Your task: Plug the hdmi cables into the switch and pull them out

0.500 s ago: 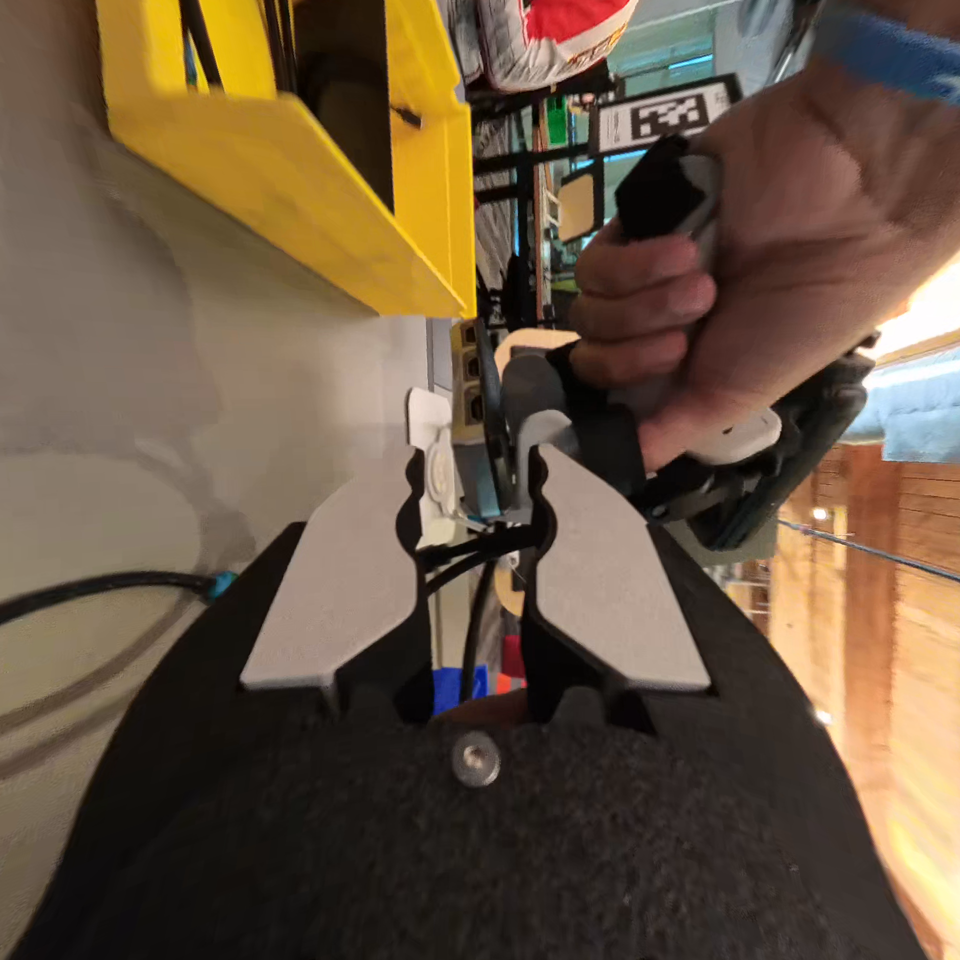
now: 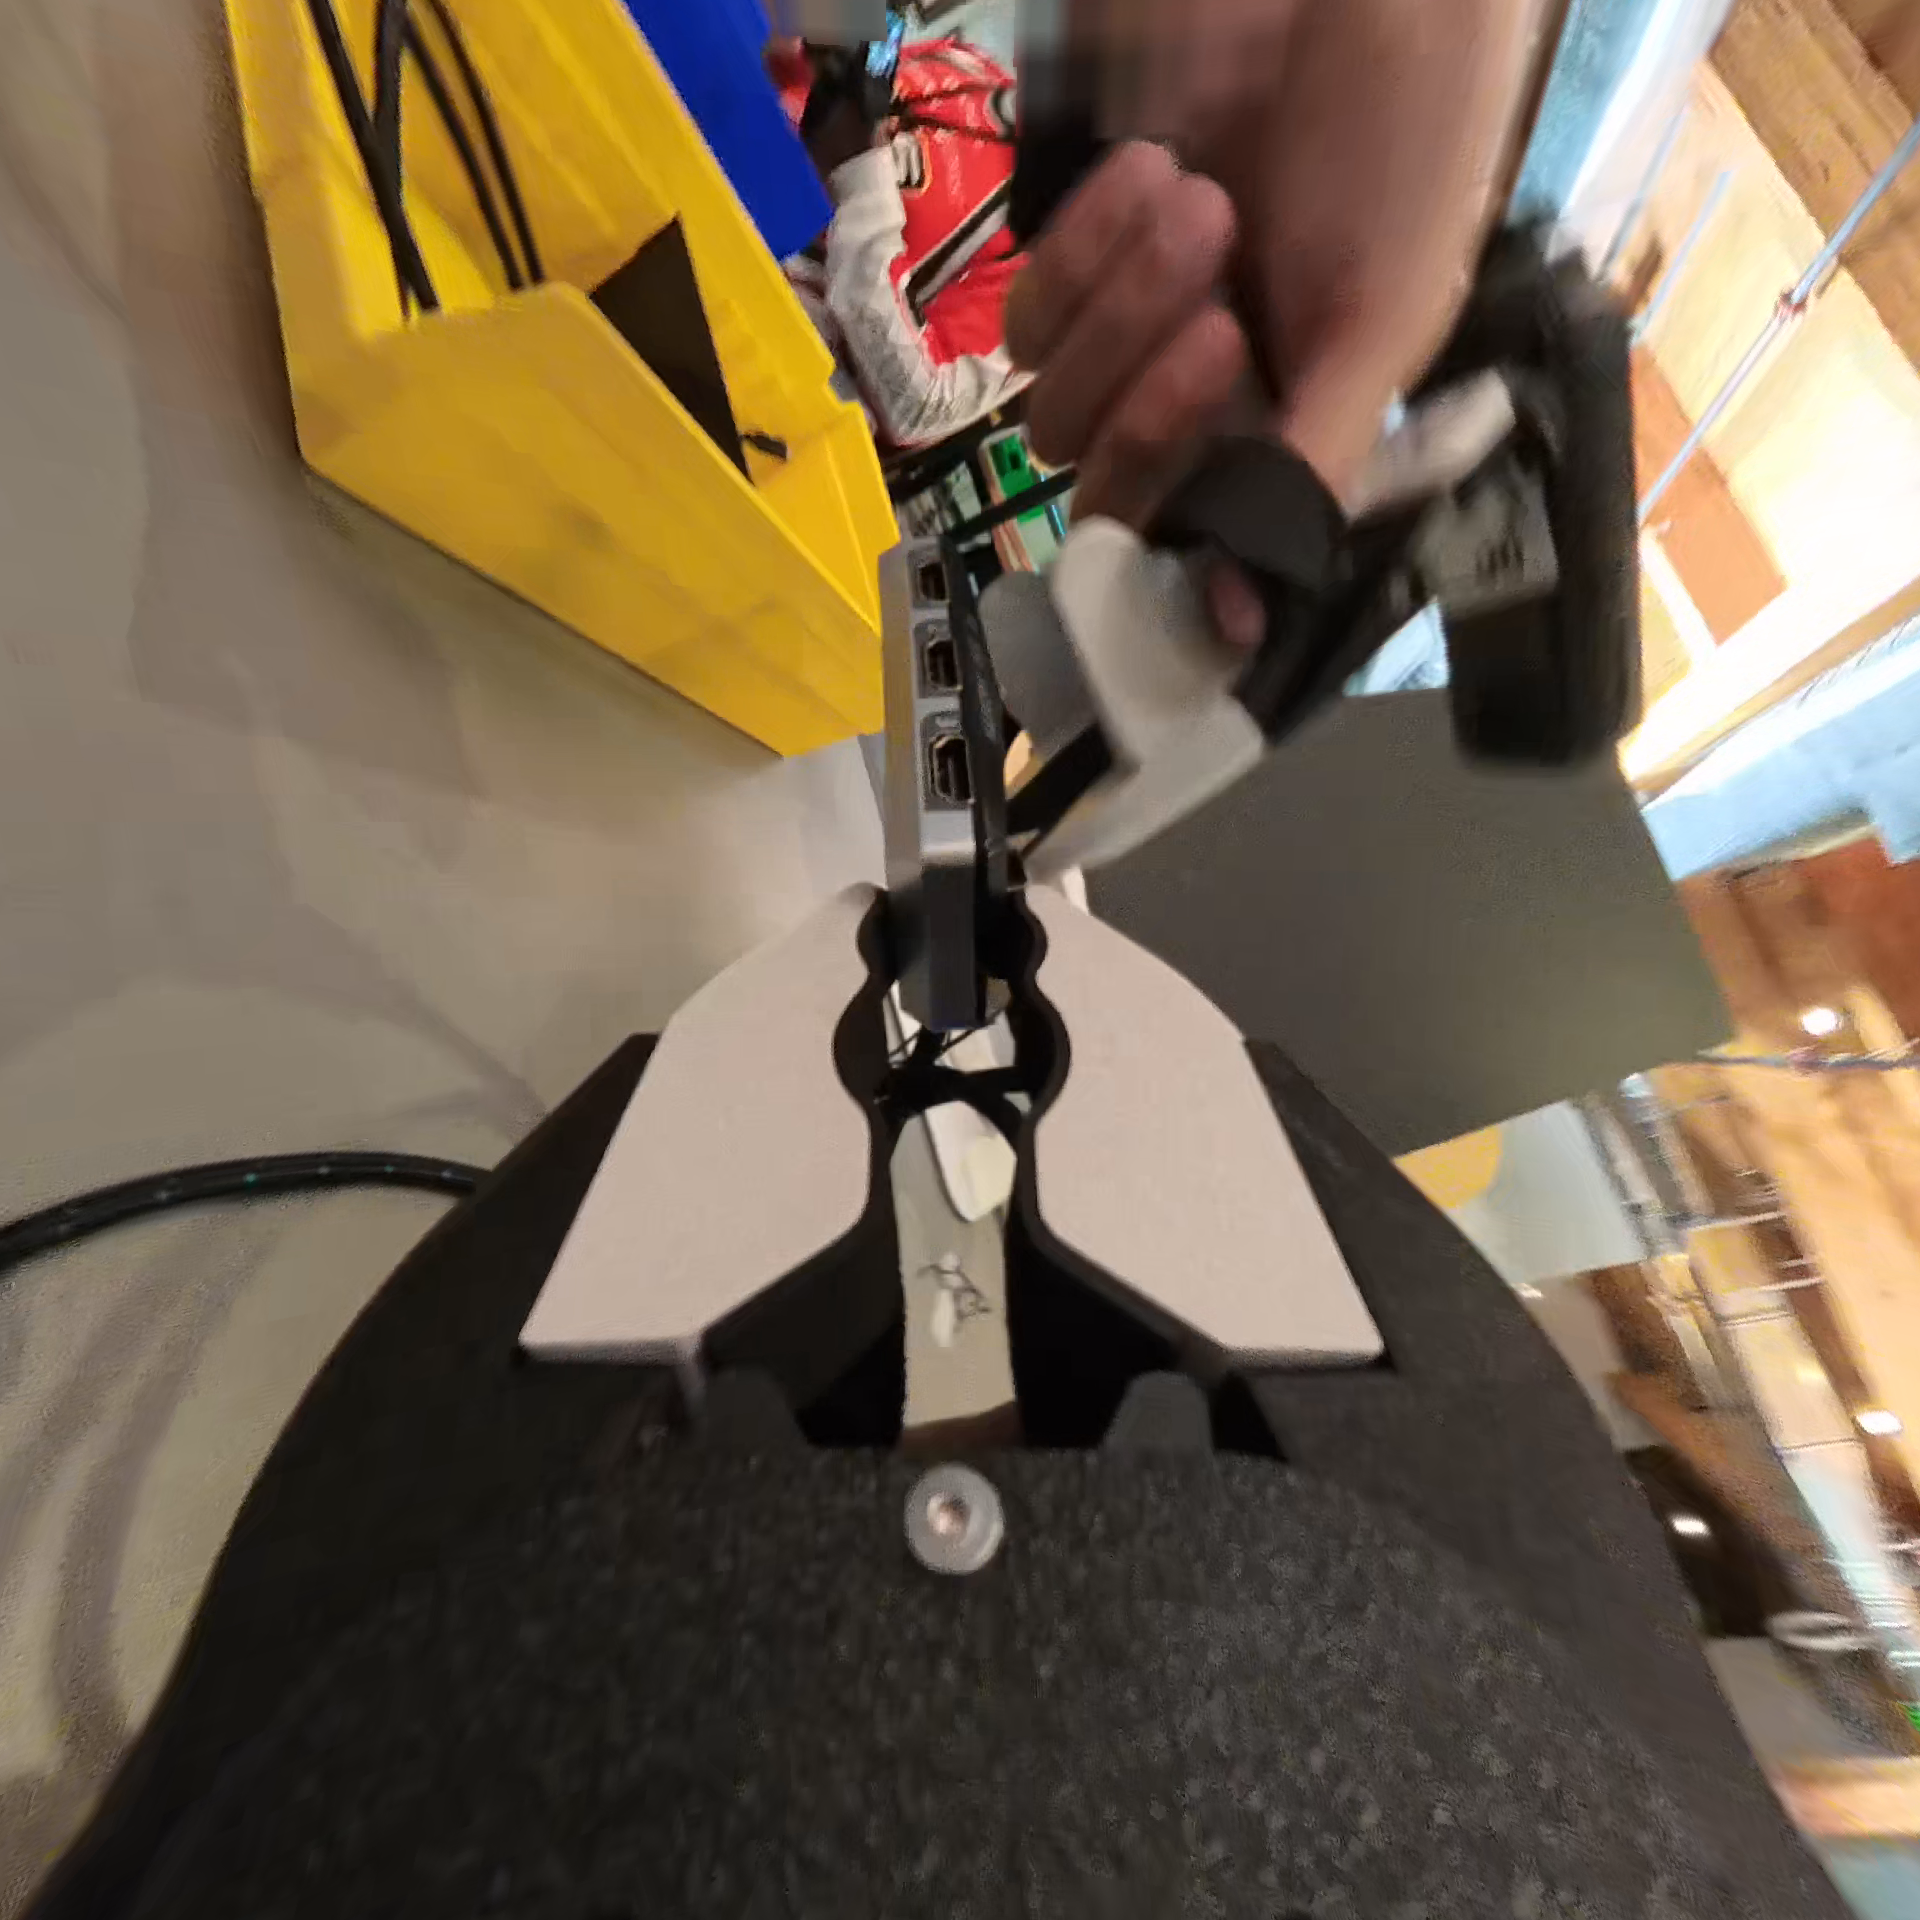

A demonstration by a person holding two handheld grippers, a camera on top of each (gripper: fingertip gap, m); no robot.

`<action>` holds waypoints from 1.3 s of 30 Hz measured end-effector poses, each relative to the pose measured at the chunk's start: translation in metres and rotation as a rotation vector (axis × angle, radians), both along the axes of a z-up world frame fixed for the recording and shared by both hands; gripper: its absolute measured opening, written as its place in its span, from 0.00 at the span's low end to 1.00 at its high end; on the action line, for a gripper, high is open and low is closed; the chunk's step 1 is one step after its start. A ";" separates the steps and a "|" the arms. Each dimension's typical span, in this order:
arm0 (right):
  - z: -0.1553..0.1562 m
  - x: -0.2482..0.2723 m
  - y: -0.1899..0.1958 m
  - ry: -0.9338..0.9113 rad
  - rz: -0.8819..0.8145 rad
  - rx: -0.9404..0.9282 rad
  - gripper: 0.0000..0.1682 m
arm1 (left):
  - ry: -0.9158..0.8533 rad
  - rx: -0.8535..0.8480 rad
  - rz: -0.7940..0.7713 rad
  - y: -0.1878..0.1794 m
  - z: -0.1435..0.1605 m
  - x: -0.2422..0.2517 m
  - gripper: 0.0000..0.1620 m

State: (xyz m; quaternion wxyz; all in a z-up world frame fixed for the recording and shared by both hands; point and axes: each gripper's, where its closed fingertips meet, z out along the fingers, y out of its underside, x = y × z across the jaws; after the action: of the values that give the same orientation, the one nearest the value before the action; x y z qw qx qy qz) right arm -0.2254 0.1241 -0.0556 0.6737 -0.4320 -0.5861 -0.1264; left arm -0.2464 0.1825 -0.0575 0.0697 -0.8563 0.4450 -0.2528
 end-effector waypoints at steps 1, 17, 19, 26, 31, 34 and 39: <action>0.003 0.006 -0.001 0.057 0.021 -0.032 0.12 | -0.075 0.012 -0.027 -0.005 0.008 -0.001 0.30; 0.028 0.047 -0.017 0.348 0.416 -0.524 0.11 | -0.579 1.054 -0.319 -0.083 0.056 0.015 0.16; 0.033 0.050 -0.019 0.378 0.463 -0.562 0.11 | -0.596 1.023 -0.338 -0.080 0.053 0.025 0.19; 0.036 0.055 -0.027 0.446 0.595 -0.699 0.11 | -0.758 0.951 -0.437 -0.088 0.054 0.060 0.15; 0.036 0.052 -0.028 0.501 0.662 -0.768 0.11 | -0.780 0.925 -0.471 -0.088 0.046 0.078 0.14; 0.032 0.053 -0.023 0.507 0.657 -0.782 0.11 | -0.794 0.913 -0.472 -0.083 0.044 0.079 0.14; 0.015 0.051 -0.017 0.393 0.548 -0.787 0.11 | -0.732 0.922 -0.496 -0.077 0.030 0.077 0.14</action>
State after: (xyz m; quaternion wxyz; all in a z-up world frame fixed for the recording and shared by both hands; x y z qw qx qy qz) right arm -0.1743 0.1074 -0.0404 0.5661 -0.4987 -0.5433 0.3683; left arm -0.1695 0.1054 -0.0278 0.5180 -0.4682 0.6403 -0.3202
